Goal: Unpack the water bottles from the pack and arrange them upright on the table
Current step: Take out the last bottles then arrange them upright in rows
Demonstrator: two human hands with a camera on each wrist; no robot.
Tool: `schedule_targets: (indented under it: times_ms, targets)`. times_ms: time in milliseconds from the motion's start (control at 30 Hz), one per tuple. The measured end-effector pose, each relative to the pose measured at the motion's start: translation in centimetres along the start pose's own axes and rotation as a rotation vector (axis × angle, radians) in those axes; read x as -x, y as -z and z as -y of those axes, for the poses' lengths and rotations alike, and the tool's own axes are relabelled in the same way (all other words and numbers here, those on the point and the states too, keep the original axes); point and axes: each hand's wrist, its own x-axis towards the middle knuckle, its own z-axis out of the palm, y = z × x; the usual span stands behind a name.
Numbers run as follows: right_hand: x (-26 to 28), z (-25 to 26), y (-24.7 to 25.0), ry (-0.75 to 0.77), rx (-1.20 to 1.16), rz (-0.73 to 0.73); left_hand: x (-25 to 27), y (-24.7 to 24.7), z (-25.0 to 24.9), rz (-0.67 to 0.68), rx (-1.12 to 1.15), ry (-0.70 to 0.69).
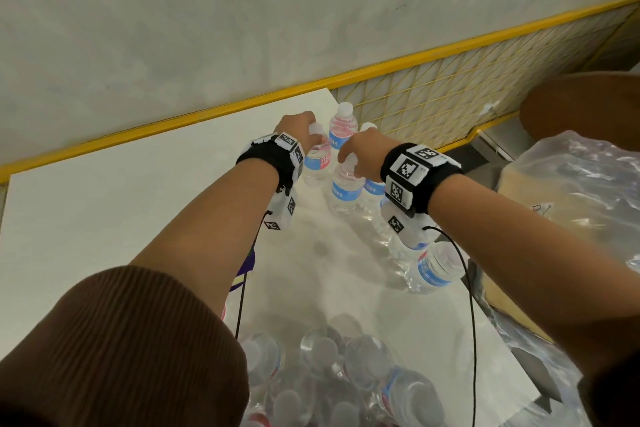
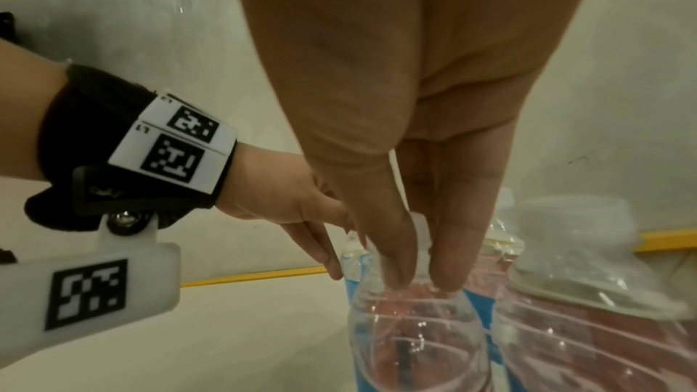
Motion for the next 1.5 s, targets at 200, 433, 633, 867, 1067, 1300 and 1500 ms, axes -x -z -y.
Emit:
schedule_targets:
  times_ms: [200,433,633,867,1067,1300,1500]
  targets:
    - [-0.6,-0.1,-0.4,-0.013,-0.035,-0.030,-1.3,0.4,-0.3,0.001,-0.033,0.007]
    - [-1.2,0.1,-0.1,-0.004,-0.073,-0.045,-1.8,1.1,0.7,0.015,-0.019,0.003]
    - [-1.8,0.5,0.4,-0.026,-0.066,-0.012,-1.0,1.0,1.6,0.036,0.053,-0.068]
    - [-2.4,0.5,0.8,-0.023,-0.068,-0.004,-0.8,1.1,1.2,0.020,0.071,-0.069]
    - [-2.8,0.3,0.4,-0.044,-0.056,-0.018,-0.8,1.2,0.6,0.036,0.094,-0.037]
    - [-2.8,-0.2,0.0,-0.061,-0.080,-0.054,-0.9,1.3,0.5,0.052,0.045,-0.056]
    - [-2.6,-0.1,0.2,-0.061,-0.085,-0.097,-1.0,1.2,1.0,0.044,0.017,-0.121]
